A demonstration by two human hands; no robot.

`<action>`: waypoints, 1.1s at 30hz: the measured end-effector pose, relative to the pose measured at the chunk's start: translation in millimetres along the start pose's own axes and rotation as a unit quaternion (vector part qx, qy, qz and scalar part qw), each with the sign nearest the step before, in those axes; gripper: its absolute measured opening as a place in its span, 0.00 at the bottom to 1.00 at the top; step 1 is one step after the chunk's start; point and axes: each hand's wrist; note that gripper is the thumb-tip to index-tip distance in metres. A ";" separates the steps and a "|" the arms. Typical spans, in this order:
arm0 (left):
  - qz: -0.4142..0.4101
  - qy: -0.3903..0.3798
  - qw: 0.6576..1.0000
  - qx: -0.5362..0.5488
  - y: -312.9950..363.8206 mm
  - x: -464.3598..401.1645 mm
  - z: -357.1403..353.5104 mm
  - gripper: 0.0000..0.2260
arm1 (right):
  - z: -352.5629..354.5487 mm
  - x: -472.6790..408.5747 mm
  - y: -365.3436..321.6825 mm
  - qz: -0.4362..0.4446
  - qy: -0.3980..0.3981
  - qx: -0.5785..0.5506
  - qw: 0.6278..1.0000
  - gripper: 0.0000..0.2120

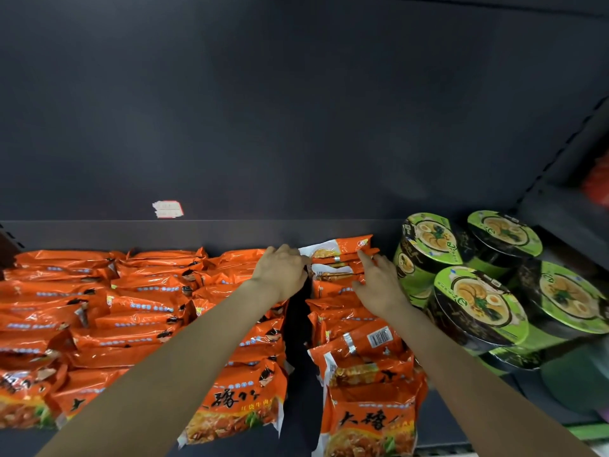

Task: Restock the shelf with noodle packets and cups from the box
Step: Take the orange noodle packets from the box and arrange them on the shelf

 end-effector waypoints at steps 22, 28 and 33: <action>0.024 0.075 0.995 0.061 -15.6 -21.1 1.6 0.12 | 0.7 -24.9 -5.5 -0.048 0.008 -0.143 0.988 0.28; 0.021 0.052 0.988 0.147 -20.8 -20.7 1.1 0.11 | -3.1 -22.7 -3.5 -0.040 0.050 -0.202 0.977 0.26; 0.059 0.078 0.988 0.117 -12.3 -22.4 2.1 0.12 | -1.1 -7.6 -9.7 0.050 0.136 -0.064 0.987 0.21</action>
Point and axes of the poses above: each hand's wrist, its own x-axis away from the middle knuckle, its own z-axis out of the back of the hand, y = z × x, and after that the axes turned 6 degrees about x, right-handed
